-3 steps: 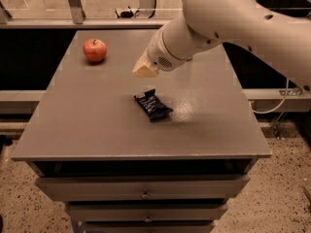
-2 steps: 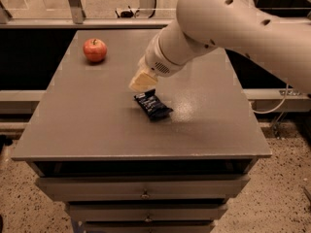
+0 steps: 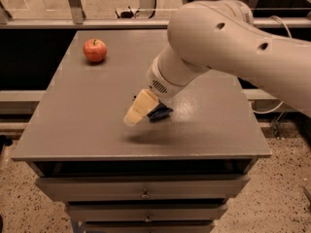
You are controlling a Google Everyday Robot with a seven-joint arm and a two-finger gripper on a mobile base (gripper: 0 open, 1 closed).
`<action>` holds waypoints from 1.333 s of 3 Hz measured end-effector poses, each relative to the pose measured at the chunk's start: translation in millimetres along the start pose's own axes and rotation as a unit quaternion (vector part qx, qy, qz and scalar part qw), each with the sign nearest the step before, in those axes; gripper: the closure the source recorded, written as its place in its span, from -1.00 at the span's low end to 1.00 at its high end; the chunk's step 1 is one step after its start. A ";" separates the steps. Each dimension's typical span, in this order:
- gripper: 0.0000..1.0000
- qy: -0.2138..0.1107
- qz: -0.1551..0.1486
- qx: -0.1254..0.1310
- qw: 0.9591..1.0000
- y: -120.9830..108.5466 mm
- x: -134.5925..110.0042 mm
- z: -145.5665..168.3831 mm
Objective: Move rxbar blueberry near apple
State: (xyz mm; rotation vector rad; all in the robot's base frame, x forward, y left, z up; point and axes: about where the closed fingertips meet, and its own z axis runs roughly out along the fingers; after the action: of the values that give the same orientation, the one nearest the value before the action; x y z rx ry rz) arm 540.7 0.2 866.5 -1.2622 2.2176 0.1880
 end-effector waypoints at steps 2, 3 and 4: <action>-0.68 0.021 0.057 -0.017 0.998 19.9 19.3 18.1; -0.21 0.027 0.063 -0.009 0.998 14.9 25.7 20.4; 0.41 0.037 0.063 0.010 0.997 -0.3 35.7 17.5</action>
Offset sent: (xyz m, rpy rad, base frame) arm -0.0194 0.0057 -0.0429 0.0344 0.1231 -0.1115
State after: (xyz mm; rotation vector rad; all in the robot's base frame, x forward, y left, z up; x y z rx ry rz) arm 534.3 -19.7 832.8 -1.1355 2.3592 0.1689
